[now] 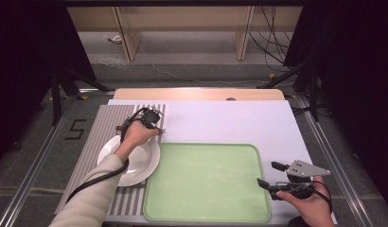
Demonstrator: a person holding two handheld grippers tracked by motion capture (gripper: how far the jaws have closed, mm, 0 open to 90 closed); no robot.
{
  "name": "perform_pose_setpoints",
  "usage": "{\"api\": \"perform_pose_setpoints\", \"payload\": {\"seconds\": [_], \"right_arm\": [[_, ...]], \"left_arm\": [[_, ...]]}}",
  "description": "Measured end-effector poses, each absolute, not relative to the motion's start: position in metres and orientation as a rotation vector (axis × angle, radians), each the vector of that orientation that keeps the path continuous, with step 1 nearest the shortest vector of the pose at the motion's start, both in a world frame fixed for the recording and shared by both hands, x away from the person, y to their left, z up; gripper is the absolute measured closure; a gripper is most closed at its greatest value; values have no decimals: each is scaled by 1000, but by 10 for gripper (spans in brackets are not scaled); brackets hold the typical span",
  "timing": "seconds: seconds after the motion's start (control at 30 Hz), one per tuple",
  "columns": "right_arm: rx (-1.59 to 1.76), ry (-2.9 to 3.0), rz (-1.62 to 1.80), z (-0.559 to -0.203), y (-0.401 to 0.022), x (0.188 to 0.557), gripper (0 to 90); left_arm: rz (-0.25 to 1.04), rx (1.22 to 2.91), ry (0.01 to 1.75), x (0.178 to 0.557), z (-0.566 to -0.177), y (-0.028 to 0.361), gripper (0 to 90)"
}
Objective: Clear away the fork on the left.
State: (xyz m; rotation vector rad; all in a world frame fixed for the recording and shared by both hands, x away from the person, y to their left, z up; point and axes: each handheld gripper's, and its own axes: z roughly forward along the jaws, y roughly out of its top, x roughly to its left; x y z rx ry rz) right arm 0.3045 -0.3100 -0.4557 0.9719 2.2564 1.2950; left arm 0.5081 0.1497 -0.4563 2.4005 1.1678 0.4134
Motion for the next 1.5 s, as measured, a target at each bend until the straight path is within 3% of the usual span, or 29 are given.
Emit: {"api": "perform_pose_setpoints", "payload": {"seconds": [0.47,0.83,1.17,1.5], "right_arm": [[967,2254,1296,-455,-310,304,178],[963,2255,1298,-455,-309,304,178],[962,2257,1295,-454,-309,304,177],[962,2257,1297,-454,-309,304,177]], "left_arm": [[372,2444,1179,510,-467,146,893],[390,2459,1185,511,-470,146,894],[405,2398,1297,508,-472,145,894],[417,2409,1262,510,-473,147,893]]}}
